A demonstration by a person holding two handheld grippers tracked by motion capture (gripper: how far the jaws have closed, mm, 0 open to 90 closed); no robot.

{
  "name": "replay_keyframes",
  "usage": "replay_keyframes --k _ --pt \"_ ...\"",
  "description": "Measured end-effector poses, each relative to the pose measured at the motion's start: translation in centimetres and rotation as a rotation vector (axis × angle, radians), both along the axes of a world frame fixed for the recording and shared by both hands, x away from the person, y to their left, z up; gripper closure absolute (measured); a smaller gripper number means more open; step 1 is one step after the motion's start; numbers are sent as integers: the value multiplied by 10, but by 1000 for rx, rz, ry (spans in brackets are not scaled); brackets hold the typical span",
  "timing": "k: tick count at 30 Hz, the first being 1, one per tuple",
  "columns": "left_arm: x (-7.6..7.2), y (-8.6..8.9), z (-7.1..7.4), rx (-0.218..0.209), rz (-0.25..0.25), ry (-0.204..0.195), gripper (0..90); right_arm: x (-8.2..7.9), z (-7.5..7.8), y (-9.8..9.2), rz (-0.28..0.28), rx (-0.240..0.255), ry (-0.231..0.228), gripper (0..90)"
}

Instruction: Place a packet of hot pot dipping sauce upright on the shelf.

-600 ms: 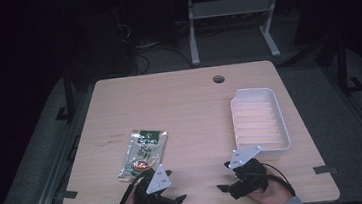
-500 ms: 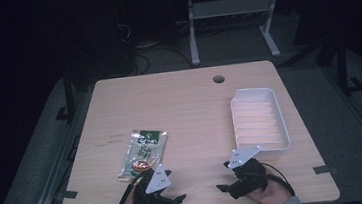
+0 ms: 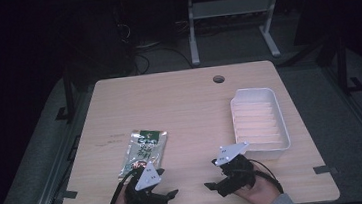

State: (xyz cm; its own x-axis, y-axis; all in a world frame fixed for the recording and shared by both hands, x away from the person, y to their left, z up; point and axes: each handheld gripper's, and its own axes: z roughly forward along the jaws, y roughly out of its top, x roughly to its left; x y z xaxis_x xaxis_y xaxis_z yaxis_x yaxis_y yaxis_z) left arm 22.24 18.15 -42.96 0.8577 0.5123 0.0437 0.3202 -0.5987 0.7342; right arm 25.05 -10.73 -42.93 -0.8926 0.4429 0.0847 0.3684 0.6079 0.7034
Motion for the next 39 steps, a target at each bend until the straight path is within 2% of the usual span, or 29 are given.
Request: replay_keyframes --k 5,10,12,17,18,20,21,22,24,27,28,29,32,36,39 --pt "4 10 1 -11 21 3 290 8 8 11 2 7 2 229" --pt "9 24 3 -13 58 7 355 23 20 28 9 -2 -2 230" --pt "14 33 3 -16 91 9 385 35 27 39 1 3 21 228" --pt "20 47 4 -31 136 25 426 48 37 56 7 -12 15 228" --pt "23 53 3 -39 156 26 455 56 40 63 14 -16 14 227" --pt "24 56 4 -42 166 31 466 60 42 67 12 -13 17 227" --pt "25 59 4 -44 175 33 498 70 45 74 10 -17 27 226" --pt "26 62 4 -43 183 33 498 70 45 74 10 -17 27 226" --pt "29 69 3 -41 205 37 542 84 46 85 10 -30 38 226" --pt "31 73 2 -35 218 43 573 93 46 92 7 -42 45 226" --pt "32 74 1 -31 222 48 612 102 45 100 8 -57 51 224" --pt "33 76 1 -26 228 48 612 102 45 100 8 -57 51 224" --pt "37 81 -2 -5 251 66 670 118 44 114 8 -91 63 224" --pt "41 83 -5 3 258 79 703 130 43 125 5 -109 77 224" --pt "44 84 -9 31 256 101 739 142 41 137 3 -127 87 225"
